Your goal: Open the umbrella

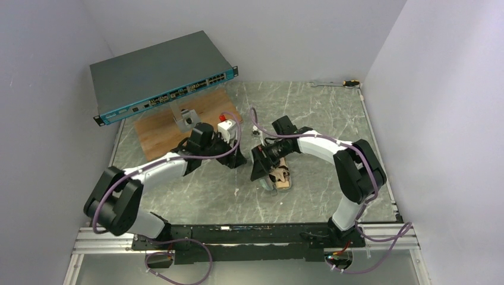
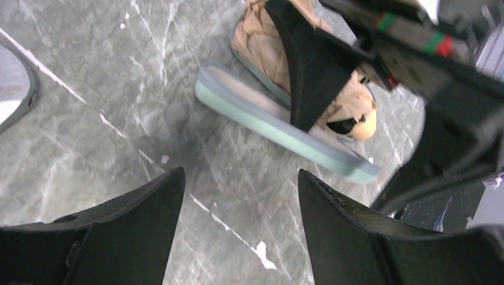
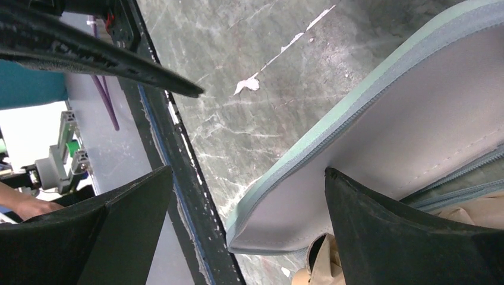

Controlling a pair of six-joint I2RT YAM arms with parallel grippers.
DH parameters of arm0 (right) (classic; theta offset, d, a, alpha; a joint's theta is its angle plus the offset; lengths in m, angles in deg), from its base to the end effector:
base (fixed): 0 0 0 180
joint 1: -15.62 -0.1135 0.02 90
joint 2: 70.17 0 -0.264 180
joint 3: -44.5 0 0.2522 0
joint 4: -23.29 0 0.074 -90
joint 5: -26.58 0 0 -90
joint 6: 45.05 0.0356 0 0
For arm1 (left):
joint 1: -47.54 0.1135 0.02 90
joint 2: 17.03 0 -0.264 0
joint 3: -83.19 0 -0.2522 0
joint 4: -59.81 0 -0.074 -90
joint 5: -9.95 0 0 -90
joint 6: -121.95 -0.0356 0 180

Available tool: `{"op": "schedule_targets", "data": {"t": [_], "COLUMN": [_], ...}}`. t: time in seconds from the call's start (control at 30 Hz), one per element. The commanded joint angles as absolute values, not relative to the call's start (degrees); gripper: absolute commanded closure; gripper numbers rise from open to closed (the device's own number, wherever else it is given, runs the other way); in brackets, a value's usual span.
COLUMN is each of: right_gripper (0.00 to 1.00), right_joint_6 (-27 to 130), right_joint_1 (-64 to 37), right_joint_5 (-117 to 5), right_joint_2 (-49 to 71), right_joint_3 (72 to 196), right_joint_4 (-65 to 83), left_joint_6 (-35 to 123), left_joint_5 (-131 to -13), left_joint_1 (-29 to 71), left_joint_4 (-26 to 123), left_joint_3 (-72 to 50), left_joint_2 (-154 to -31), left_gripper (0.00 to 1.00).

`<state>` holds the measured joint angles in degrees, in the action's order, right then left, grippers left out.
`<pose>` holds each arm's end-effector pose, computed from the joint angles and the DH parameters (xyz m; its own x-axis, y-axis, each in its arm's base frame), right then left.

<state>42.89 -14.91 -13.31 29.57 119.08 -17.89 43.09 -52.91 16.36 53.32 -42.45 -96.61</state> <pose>0.2719 0.1921 0.1778 -0.7672 -0.4792 -0.4263 -0.6190 0.3790 0.6879 0.2400 -0.1642 0.2101 -0.5944 0.1587 -0.7884 0.6909 0.6024 -0.3996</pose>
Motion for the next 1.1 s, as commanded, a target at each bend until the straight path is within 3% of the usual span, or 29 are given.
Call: {"op": "schedule_targets", "data": {"t": [0.0, 0.33, 0.7, 0.8, 0.93, 1.07], "right_gripper": [0.00, 0.00, 0.04, 0.07, 0.18, 0.23], "right_joint_6": [40.32, 39.35, 36.46, 37.49, 42.17, 44.37], "right_joint_1": [-15.73, -16.31, -6.62, -4.24, -3.73, -3.99], "right_joint_5": [-14.63, -16.57, -17.54, -20.13, -33.23, -35.25], "right_joint_2": [26.50, 25.74, 18.18, 16.19, 12.15, 12.15], "right_joint_3": [117.02, 117.64, 120.34, 119.62, 115.62, 113.66], "right_joint_4": [-17.40, -17.49, -30.05, -31.67, -27.51, -25.36], "left_joint_6": [47.73, 51.97, 50.29, 50.41, 49.95, 49.41], "left_joint_5": [-50.23, -51.69, -53.24, -52.78, -52.20, -51.58], "left_joint_1": [16.39, 13.17, 12.10, 11.84, 11.43, 10.50], "left_joint_4": [54.63, 55.49, 54.59, 54.52, 54.14, 54.34], "left_joint_3": [-36.52, -32.27, -34.62, -33.73, -32.33, -31.75], "left_joint_2": [-101.40, -111.34, -114.26, -114.74, -115.06, -115.03], "left_gripper": [0.26, 0.23, 0.33, 0.34, 0.35, 0.37]}}
